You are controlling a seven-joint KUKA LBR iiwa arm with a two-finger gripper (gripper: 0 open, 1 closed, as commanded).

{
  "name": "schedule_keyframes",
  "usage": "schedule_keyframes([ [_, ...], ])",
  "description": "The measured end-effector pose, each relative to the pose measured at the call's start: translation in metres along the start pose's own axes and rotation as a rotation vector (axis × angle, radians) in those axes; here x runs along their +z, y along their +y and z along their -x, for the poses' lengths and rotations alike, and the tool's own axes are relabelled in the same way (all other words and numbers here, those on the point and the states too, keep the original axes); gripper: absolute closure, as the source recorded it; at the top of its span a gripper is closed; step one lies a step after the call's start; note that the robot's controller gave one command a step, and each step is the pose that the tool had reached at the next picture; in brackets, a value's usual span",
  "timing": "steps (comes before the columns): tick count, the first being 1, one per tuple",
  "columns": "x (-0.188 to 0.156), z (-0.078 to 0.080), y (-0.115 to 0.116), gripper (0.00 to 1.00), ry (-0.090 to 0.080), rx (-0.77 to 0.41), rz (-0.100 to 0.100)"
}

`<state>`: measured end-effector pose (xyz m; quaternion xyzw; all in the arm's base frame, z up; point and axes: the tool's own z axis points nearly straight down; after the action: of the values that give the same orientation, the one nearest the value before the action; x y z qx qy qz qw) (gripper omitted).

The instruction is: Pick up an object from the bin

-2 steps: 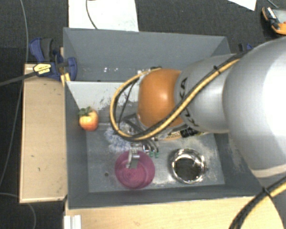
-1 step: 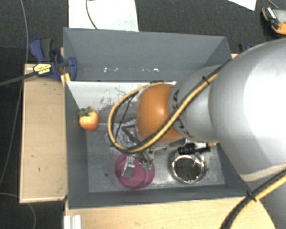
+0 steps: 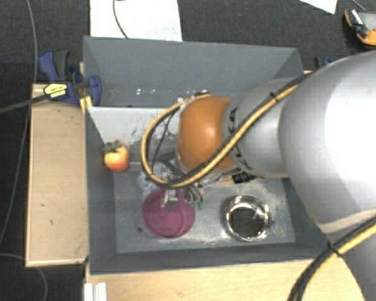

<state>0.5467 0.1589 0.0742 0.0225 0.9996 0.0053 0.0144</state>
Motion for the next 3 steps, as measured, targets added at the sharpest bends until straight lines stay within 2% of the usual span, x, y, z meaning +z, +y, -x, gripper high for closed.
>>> schedule_keyframes([
  [1, 0.0, 0.0, 0.0, 1.0, 0.0, 0.001, 0.0],
  [2, -0.1, 0.005, -0.001, 1.0, 0.006, 0.014, -0.001],
  [3, -0.124, 0.003, 0.001, 1.0, -0.002, 0.019, 0.0],
])
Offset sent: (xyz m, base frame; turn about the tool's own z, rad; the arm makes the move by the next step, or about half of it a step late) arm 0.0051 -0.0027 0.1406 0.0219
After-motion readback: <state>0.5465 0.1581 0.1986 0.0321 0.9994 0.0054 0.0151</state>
